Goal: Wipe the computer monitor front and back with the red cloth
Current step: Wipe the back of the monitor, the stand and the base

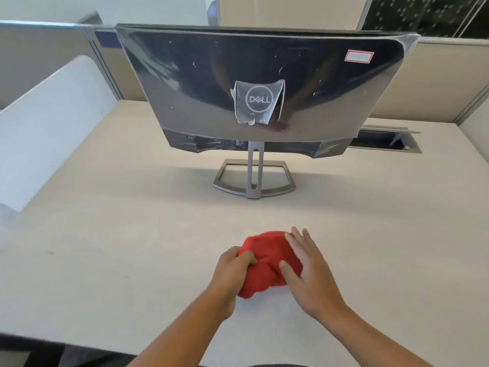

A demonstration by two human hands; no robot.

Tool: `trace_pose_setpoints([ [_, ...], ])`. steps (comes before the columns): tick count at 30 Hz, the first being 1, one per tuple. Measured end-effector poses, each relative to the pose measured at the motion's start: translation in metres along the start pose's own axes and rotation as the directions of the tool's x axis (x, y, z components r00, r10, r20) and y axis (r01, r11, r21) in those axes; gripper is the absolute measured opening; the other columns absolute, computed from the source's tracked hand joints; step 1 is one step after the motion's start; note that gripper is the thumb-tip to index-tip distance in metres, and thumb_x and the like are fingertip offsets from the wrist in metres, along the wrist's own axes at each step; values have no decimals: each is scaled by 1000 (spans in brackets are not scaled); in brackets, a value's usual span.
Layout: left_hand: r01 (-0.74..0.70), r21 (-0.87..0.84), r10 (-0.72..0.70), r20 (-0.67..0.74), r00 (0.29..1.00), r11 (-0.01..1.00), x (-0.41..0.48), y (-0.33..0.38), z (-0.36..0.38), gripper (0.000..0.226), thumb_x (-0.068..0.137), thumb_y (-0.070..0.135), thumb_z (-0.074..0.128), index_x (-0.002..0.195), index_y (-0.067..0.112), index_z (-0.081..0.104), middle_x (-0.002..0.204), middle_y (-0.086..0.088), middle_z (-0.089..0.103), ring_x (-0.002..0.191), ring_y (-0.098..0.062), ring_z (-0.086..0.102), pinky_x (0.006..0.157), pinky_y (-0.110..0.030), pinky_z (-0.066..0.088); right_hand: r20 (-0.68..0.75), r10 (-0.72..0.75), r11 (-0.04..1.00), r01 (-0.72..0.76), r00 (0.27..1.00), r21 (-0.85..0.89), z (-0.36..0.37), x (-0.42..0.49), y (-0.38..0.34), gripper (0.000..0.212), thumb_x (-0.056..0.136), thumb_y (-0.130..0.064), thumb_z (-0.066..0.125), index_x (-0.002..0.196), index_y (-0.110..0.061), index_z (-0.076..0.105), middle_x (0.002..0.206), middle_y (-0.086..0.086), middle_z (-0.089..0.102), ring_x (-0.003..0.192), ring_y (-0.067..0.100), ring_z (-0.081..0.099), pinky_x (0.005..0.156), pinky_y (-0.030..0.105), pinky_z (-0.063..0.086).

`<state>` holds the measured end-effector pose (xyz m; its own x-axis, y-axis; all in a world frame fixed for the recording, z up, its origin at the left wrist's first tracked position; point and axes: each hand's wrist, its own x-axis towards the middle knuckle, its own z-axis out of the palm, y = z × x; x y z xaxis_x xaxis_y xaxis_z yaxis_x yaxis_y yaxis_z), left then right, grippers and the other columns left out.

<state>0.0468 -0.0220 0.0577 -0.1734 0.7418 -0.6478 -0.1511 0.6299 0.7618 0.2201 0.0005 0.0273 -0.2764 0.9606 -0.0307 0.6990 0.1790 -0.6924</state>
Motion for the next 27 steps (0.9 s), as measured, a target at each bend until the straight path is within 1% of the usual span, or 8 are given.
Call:
trace_pose_setpoints([
  [3,-38,-174,47,46,998,984,-13,10,12,31,85,11,47,107,16,68,89,-11,71,74,-27,63,49,-27,42,-3,149,967,-145,989,211,-14,3,-20,63,97,-35,59,153,-32,31,154,-20,29,144,1,25,117,24,26],
  [7,16,-334,29,129,991,943,-25,16,28,34,84,14,42,107,6,66,89,-17,72,76,-32,61,55,-32,38,87,211,848,-226,974,480,-28,9,-45,41,89,-47,66,128,-40,56,111,-17,70,102,5,66,81,24,57],
  [11,-4,-418,88,182,979,908,-32,22,41,36,89,16,40,103,4,71,92,-18,74,73,-26,65,59,-29,42,35,222,854,-212,974,474,-38,15,-59,47,76,-56,77,116,-39,58,99,-17,70,89,1,67,77,26,58],
  [13,-36,-418,128,194,973,908,-32,24,45,37,92,18,39,96,6,74,85,-12,73,67,-21,67,54,-25,46,-19,205,910,-183,979,372,-37,17,-64,51,76,-58,75,118,-41,53,108,-20,67,105,5,64,87,30,55],
  [15,-95,-371,172,180,968,924,-30,29,45,37,92,21,39,99,10,74,90,-9,75,77,-23,70,65,-32,54,-40,158,982,-152,987,112,-36,20,-71,65,84,-66,57,141,-44,34,142,-25,46,145,17,31,112,38,39],
  [17,-153,-321,207,140,968,935,-25,34,41,39,91,17,39,108,17,74,104,-13,75,97,-29,71,91,-46,54,-58,153,985,-157,987,-71,-33,22,-79,77,93,-66,38,155,-42,-1,161,-19,11,153,17,-1,122,41,17],
  [22,-320,-286,363,113,925,903,-14,58,28,44,93,8,38,111,30,72,114,-1,73,115,-25,65,86,-30,55,-111,90,960,-56,990,274,-26,42,-117,82,99,-23,48,144,-66,-5,155,-23,26,136,8,41,116,34,35],
  [27,-598,-23,565,356,744,801,-14,76,-16,40,101,-2,44,126,24,60,110,12,74,105,-6,68,80,-18,53,-192,208,780,-45,959,624,-16,64,-157,59,97,-21,60,143,-51,38,139,-20,48,119,-1,52,86,12,41],
])
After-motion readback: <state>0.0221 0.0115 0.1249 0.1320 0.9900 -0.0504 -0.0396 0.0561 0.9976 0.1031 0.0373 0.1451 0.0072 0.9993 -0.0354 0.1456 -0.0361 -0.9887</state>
